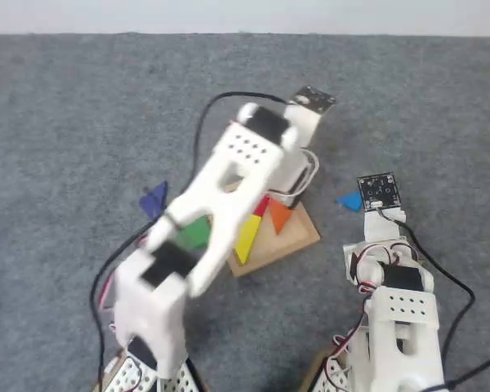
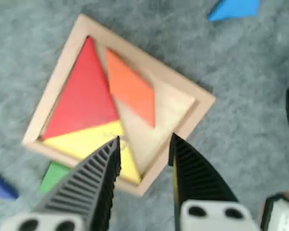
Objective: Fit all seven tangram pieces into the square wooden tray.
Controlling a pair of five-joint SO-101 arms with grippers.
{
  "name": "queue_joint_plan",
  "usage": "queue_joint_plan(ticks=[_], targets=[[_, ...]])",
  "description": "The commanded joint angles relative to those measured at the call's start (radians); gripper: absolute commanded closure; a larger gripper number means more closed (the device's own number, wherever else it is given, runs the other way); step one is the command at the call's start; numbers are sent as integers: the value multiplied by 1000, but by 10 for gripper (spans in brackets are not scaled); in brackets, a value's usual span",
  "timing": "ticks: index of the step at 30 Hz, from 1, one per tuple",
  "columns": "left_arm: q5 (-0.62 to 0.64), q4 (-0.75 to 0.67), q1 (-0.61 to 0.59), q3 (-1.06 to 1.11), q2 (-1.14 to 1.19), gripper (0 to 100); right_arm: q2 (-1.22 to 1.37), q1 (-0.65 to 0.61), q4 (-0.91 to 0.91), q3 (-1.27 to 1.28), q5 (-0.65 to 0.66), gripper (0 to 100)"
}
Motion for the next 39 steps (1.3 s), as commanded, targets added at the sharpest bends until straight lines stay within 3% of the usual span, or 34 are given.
queue_joint_plan(ticks=[1,5,9,11,14,18,23,26,29,34,39], targets=[[-52,-104,-41,228,-262,848,-22,4,-21,-48,-8,911],[-104,-236,-120,515,-436,848,-22,35,-10,-52,-5,911],[-137,-299,-241,714,-578,848,-22,295,82,-140,5,911],[-152,-328,-315,782,-631,848,-22,421,136,-172,74,910],[-189,-373,-394,852,-677,848,-13,513,110,-152,155,910],[-192,-397,-434,903,-690,848,-12,516,1,-91,180,868],[-189,-396,-477,941,-694,848,-12,513,2,-83,371,706],[-189,-396,-503,943,-698,848,-12,475,13,-52,535,703],[-189,-399,-528,944,-690,848,-21,383,76,-14,618,703],[-187,-427,-582,960,-690,848,-16,231,153,44,666,703],[-192,-423,-615,960,-698,848,-15,257,150,44,667,703]])
